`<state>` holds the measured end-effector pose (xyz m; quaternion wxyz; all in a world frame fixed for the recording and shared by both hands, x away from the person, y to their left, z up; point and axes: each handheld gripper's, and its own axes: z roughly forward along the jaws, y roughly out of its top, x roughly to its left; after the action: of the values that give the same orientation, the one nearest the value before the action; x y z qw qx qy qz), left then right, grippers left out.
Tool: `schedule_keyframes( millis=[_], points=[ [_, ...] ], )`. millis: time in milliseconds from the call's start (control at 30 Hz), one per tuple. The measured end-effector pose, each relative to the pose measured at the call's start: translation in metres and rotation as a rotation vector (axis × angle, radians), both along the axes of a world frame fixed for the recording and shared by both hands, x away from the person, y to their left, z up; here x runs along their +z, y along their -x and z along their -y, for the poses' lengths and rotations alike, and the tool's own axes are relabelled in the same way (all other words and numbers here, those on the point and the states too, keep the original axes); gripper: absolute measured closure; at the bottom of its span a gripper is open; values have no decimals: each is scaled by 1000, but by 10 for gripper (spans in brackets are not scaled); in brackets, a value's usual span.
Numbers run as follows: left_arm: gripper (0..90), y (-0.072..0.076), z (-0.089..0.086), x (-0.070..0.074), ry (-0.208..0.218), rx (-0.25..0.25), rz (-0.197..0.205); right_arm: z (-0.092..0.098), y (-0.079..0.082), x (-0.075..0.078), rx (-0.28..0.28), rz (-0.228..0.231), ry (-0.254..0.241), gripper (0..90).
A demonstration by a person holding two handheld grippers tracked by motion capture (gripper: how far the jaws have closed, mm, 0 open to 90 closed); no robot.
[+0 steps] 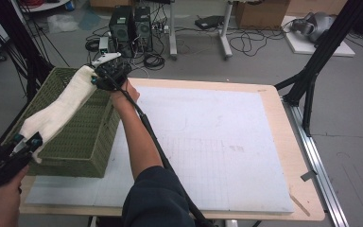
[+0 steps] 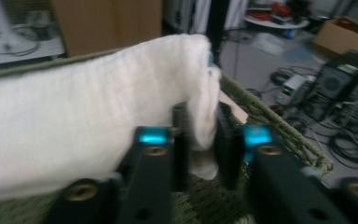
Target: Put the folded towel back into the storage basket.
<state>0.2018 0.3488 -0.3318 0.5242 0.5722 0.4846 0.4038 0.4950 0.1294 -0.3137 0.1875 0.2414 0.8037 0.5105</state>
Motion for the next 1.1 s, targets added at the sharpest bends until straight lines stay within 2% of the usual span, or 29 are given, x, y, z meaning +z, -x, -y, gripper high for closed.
schedule_keyframes(
  millis=[67, 200, 300, 400, 467, 567, 600, 733, 833, 867, 933, 1100],
  points=[
    [391, 3, -1, 4, 9, 29, 31, 0, 1, 1, -1, -8, -8, 558],
    [354, 6, 0, 10, 7, 14, 55, 6, 7, 10, 16, 3, 2, 539],
    [346, 3, 4, 10, 15, -11, 41, 18, 13, 19, 24, 21, -5, 529],
    [336, -1, 10, 10, 30, -51, 19, 33, 18, 25, 28, 9, -4, 501],
    [324, -4, 15, 10, 52, -85, 17, 47, 21, 29, 32, 6, -15, 474],
    [277, -9, 23, 11, 63, -124, 14, 68, 24, 32, 46, -25, -32, 410],
    [256, -10, 26, 12, 69, -134, 13, 75, 26, 32, 41, -28, -36, 357],
    [225, -17, 40, 13, 78, -182, 1, 104, 33, 30, 28, -43, -42, 273],
    [168, -23, 52, 14, 73, -216, -12, 126, 40, 29, 11, -47, -41, 243],
    [169, -25, 56, 14, 76, -248, -11, 134, 43, 28, 9, -44, -43, 227],
    [171, -29, 65, 14, 82, -278, -11, 150, 48, 27, -9, -56, -32, 207],
    [176, -37, 84, 13, 84, -354, -14, 193, 64, 21, -44, -51, -37, 203]
  ],
)
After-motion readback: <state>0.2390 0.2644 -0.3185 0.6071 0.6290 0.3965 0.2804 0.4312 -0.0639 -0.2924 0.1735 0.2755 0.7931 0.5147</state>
